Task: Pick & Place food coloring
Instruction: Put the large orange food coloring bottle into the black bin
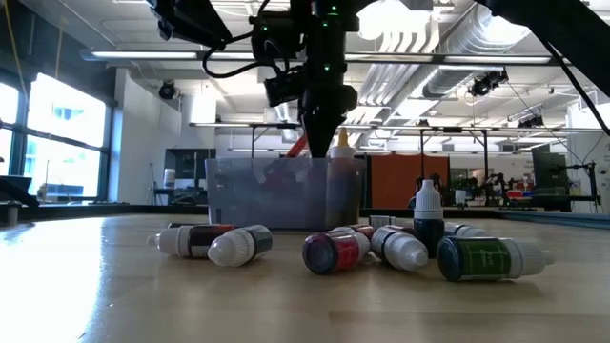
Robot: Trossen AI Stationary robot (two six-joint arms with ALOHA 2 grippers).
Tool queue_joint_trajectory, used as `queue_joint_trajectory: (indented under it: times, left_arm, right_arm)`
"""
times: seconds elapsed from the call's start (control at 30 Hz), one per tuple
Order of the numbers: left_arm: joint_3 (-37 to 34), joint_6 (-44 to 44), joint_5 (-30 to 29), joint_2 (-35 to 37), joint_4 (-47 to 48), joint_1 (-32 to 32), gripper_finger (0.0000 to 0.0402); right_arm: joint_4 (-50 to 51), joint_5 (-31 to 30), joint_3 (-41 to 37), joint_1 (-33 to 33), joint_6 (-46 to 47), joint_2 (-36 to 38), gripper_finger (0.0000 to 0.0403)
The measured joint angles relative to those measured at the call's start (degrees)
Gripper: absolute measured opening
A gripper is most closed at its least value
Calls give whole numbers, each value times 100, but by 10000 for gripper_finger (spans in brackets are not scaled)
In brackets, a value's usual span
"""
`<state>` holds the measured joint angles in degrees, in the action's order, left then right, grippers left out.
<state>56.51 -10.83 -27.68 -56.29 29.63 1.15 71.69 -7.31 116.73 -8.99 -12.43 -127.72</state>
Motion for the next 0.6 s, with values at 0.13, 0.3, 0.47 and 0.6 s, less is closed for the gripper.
queue_joint_trajectory:
  times: [0.13, 0.3, 0.47, 0.6]
  left_arm:
    - [0, 0, 4, 0, 2, 0, 188]
    - [0, 0, 7, -1, 34, 0, 188]
    - [0, 0, 7, -1, 33, 0, 188]
    - [0, 0, 11, 0, 35, 0, 188]
  right_arm:
    - [-58, 154, 0, -19, 125, 7, 129]
    - [86, 113, 2, -39, 173, 13, 129]
    - [239, -497, 7, 8, 150, 18, 129]
    - [304, -275, 9, -3, 97, 22, 129]
